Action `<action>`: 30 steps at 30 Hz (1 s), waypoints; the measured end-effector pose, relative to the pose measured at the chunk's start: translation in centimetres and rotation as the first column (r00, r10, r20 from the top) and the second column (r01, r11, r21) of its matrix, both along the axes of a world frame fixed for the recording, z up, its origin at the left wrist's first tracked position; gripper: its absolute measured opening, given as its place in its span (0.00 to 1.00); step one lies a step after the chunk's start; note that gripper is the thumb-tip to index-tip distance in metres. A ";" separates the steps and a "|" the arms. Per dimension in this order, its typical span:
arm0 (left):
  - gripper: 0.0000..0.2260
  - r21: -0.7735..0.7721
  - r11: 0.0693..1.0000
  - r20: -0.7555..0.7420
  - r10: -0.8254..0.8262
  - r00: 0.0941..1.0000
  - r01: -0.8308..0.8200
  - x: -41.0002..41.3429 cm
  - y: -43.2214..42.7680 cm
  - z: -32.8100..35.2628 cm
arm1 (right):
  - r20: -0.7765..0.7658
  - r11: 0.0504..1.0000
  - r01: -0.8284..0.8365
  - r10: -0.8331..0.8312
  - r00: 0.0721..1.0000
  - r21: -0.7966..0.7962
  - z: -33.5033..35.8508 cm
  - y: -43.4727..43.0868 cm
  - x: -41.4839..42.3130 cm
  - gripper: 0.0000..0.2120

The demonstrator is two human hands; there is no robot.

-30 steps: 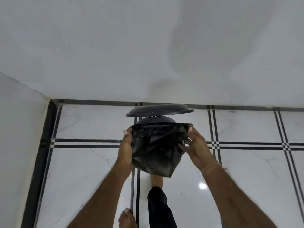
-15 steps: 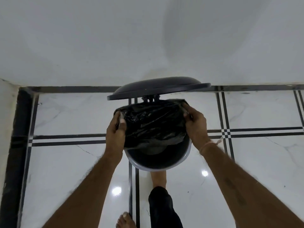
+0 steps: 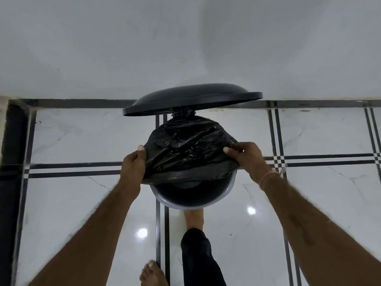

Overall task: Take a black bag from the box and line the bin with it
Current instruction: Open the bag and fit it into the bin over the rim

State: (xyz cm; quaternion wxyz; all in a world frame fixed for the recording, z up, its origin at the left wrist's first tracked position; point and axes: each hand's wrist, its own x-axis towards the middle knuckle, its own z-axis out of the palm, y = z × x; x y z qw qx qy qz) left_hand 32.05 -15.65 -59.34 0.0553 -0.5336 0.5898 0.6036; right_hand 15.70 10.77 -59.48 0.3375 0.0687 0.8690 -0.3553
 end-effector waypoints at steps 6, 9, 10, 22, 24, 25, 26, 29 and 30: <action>0.10 0.192 0.970 -0.038 0.158 0.987 -0.148 2.5 0.8 -0.7 | 0.061 0.924 0.306 -0.300 0.952 -0.229 -0.4 1.2 3.4 0.09; 0.11 0.278 0.916 -0.030 0.310 0.950 -0.290 3.9 2.1 -0.5 | 0.016 0.871 0.445 -0.452 0.892 -0.205 -0.4 0.9 4.9 0.21; 0.09 0.302 0.885 -0.005 0.373 0.928 -0.354 4.2 2.6 -0.5 | -0.003 0.844 0.499 -0.510 0.860 -0.196 -0.7 1.0 5.4 0.22; 0.06 0.482 0.640 0.227 0.568 0.791 -0.598 6.7 5.0 0.2 | 0.089 0.603 0.793 -0.788 0.609 -0.089 -1.4 1.6 12.5 0.08; 0.06 0.481 0.634 0.231 0.574 0.785 -0.605 6.7 5.2 0.3 | 0.112 0.582 0.805 -0.797 0.593 -0.115 -0.7 1.4 12.9 0.06; 0.06 0.478 0.636 0.236 0.571 0.786 -0.606 6.7 5.3 0.4 | 0.148 0.555 0.819 -0.806 0.573 -0.144 -0.4 1.2 13.0 0.06; 0.06 0.476 0.638 0.241 0.567 0.788 -0.605 6.8 5.3 0.3 | 0.198 0.523 0.835 -0.812 0.549 -0.172 0.1 0.9 13.1 0.07; 0.07 0.461 0.658 0.241 0.553 0.797 -0.596 6.8 5.3 0.1 | 0.376 0.440 0.881 -0.797 0.472 -0.172 1.1 0.1 13.0 0.07; 0.08 0.446 0.670 0.239 0.550 0.800 -0.594 6.8 5.4 0.1 | 0.441 0.411 0.897 -0.783 0.439 -0.164 1.3 -0.1 13.0 0.08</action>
